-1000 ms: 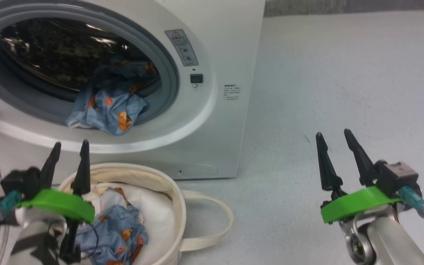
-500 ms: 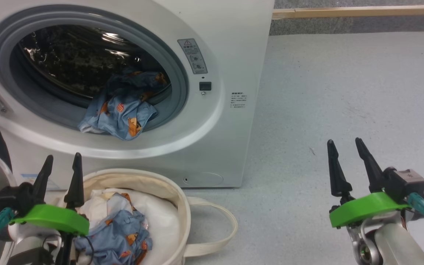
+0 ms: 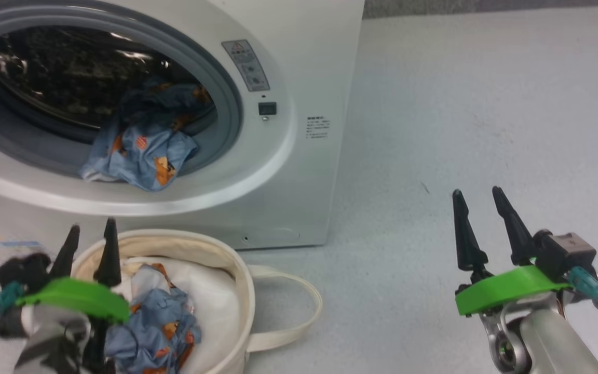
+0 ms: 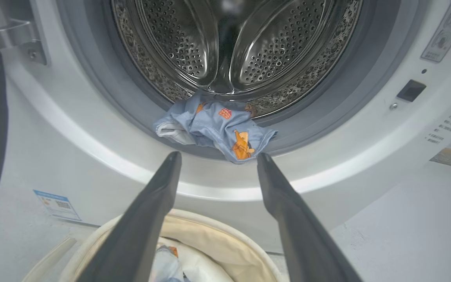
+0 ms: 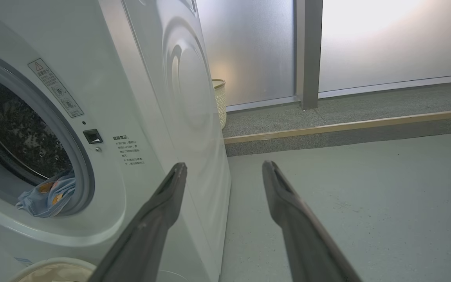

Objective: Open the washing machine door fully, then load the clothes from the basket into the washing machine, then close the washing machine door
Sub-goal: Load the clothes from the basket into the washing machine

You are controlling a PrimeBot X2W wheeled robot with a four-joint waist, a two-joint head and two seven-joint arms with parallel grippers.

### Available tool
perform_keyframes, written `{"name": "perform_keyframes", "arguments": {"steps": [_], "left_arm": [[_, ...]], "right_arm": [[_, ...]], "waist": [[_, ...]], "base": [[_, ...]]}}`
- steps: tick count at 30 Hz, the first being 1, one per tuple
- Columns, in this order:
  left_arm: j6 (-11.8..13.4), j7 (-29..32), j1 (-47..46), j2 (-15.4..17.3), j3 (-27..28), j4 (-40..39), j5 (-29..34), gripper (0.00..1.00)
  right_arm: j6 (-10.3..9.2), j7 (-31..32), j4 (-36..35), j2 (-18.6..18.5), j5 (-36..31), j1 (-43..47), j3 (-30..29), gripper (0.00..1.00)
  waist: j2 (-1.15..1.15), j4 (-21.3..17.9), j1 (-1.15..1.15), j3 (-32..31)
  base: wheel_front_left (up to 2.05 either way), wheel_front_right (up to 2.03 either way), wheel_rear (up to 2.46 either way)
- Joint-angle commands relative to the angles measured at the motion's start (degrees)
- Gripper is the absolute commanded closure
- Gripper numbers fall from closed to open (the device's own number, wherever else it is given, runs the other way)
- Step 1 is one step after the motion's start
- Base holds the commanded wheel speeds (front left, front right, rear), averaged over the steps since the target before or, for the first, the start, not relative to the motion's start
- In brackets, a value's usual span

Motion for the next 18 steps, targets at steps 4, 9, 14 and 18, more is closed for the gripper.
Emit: {"name": "perform_keyframes", "arguments": {"steps": [4,9,14,18], "left_arm": [[-0.3,-0.7,-9.9,2.5,-1.2,4.4,-4.5,0.0],[-0.3,-0.7,-15.0,4.9,-1.9,9.3,-3.4,0.0],[1.1,-0.7,-21.2,7.1,-1.9,13.5,0.4,0.0],[1.2,-0.7,-25.5,8.7,-2.8,16.7,2.9,0.0]], "right_arm": [[0.02,-0.7,-2.9,-0.1,-0.9,-3.4,1.1,0.0],[0.02,-0.7,-4.0,-0.3,-1.7,-4.4,0.5,0.0],[0.02,-0.7,-5.4,-0.1,-2.5,-5.3,-0.4,0.0],[0.02,-0.7,-6.4,0.3,-3.1,-5.9,-1.3,0.0]], "waist": [[0.0,-3.1,0.0,4.9],[0.0,-5.2,0.0,8.1],[0.0,-7.4,0.0,12.3],[0.0,-8.8,0.0,15.3]], "base": [[0.0,0.0,0.0],[0.0,0.0,0.0],[0.0,0.0,0.0],[0.0,0.0,0.0]]}}
